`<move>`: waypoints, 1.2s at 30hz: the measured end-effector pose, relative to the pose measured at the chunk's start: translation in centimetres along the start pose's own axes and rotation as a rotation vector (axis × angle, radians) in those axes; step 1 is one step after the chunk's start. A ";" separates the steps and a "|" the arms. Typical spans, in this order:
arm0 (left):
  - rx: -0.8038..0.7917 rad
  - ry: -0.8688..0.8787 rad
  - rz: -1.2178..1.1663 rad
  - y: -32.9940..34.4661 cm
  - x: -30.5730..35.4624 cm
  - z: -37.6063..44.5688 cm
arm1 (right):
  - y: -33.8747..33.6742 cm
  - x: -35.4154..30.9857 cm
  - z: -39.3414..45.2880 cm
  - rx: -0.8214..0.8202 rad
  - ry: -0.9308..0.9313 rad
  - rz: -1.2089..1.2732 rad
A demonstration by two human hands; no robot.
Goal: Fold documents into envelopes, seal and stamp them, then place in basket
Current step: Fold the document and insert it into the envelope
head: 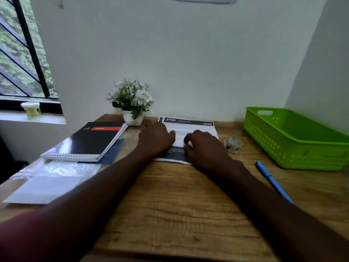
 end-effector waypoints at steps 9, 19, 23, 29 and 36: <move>0.068 0.001 0.024 -0.4 -0.3 -2.2 | 0.5 -0.2 -0.7 0.050 0.017 -0.024; 0.073 -0.012 0.015 -0.9 -0.1 -2.7 | 0.2 0.0 -0.4 0.042 0.006 0.022; 0.061 -0.014 0.016 -1.1 -0.2 -2.5 | 0.2 0.1 -0.3 0.040 0.003 0.029; 0.007 -0.060 -0.078 -1.0 -0.5 -1.6 | 0.3 0.2 -0.4 0.028 0.013 0.058; 0.014 -0.032 -0.027 -0.4 -0.2 -0.7 | 0.6 0.4 -0.4 0.055 0.016 0.042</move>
Point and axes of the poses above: each hand's wrist, its own z-axis towards the middle knuckle, its own y-axis out of the palm, x = y × z, the point moved 6 cm from there along z, towards the middle knuckle, and after that the axes turned 8 degrees about -y, right-handed, at the moved point
